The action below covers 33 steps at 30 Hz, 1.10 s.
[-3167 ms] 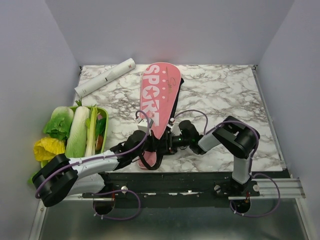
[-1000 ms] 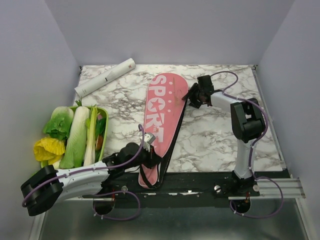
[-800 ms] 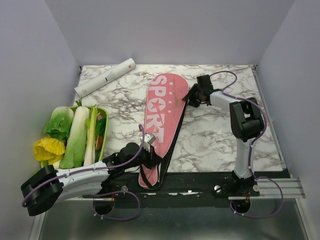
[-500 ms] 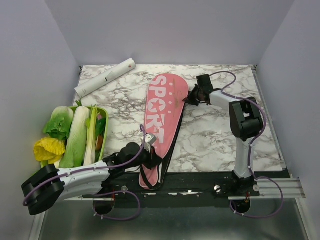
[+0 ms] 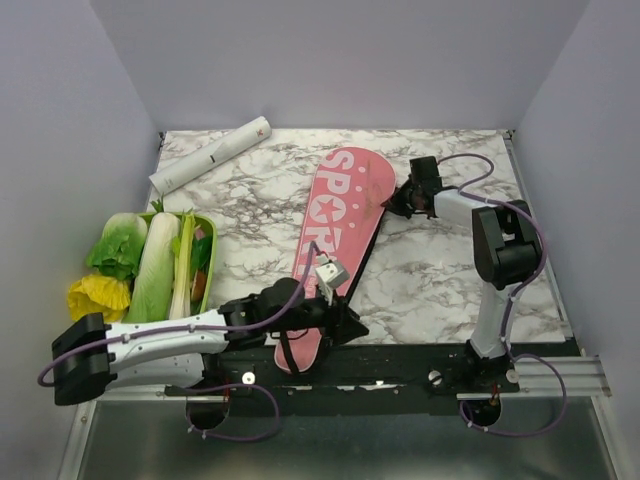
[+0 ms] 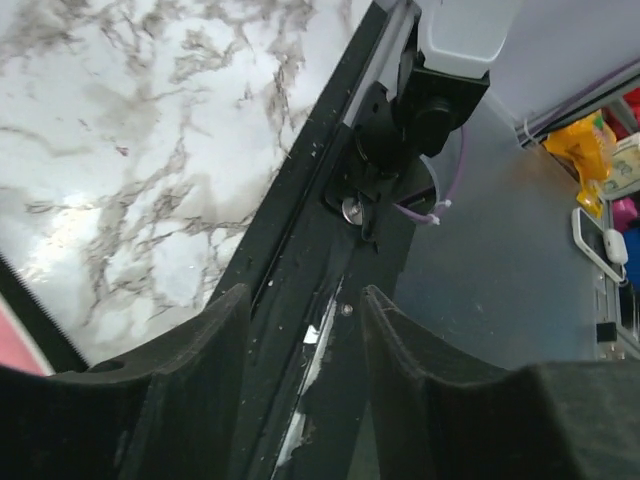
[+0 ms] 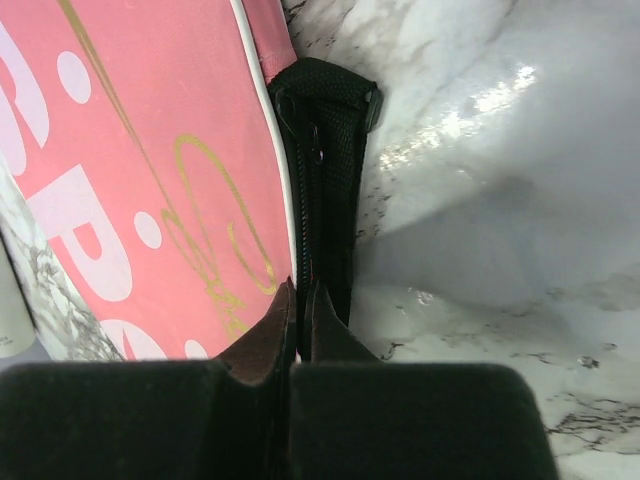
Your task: Pack up the badminton gear
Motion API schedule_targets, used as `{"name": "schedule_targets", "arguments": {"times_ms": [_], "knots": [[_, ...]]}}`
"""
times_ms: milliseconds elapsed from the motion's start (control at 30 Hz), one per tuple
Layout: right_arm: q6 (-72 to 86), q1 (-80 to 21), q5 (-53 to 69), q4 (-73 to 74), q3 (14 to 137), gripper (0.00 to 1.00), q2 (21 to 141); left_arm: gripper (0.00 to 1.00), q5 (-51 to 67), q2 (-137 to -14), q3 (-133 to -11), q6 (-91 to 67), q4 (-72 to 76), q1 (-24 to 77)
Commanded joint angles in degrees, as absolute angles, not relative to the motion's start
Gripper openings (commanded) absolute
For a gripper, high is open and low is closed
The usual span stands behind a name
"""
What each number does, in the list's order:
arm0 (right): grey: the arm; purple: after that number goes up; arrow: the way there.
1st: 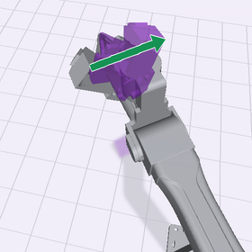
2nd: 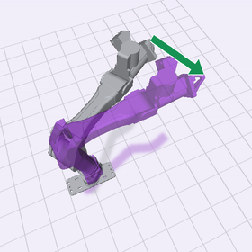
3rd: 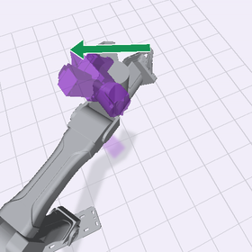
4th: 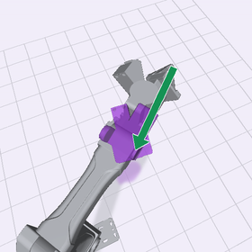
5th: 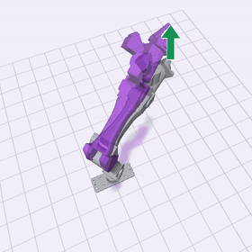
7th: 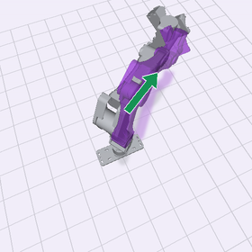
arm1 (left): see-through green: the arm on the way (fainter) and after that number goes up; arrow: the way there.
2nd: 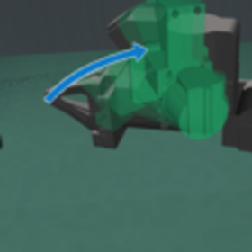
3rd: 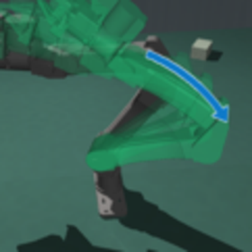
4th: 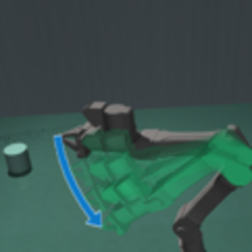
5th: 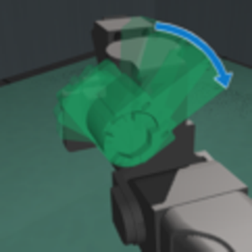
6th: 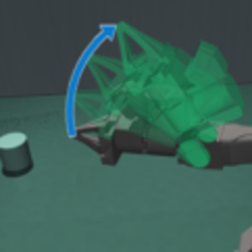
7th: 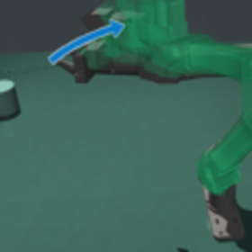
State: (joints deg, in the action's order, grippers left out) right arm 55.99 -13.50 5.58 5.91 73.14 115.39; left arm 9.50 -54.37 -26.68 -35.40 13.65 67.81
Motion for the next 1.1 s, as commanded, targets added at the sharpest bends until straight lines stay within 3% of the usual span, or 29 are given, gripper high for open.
{"name": "schedule_targets", "arguments": {"times_ms": [0,233,333,533,1067], "knots": [[56.07,-12.22,1.06,7.65,69.53,0.01,113.21,0.51,7.83,-65.89,-30.67,-35.86,13.09,72.68],[56.07,-10.46,0.35,7.73,65.04,0.01,108.11,0.42,0.45,-84.26,-34.44,-36.82,12.58,74.0],[56.42,-9.67,0.35,7.82,62.68,0.01,105.21,0.4,-7.89,-89.19,-37.08,-37.52,7.06,74.0],[54.67,-9.23,-3.59,8.53,57.84,0.01,98.45,0.37,-22.04,-91.14,-39.28,-40.69,-1.83,73.3],[56.33,-9.32,-5.71,13.79,43.07,0.01,87.28,0.36,-23.47,-94.75,-38.41,-34.72,-0.97,62.06]]}}
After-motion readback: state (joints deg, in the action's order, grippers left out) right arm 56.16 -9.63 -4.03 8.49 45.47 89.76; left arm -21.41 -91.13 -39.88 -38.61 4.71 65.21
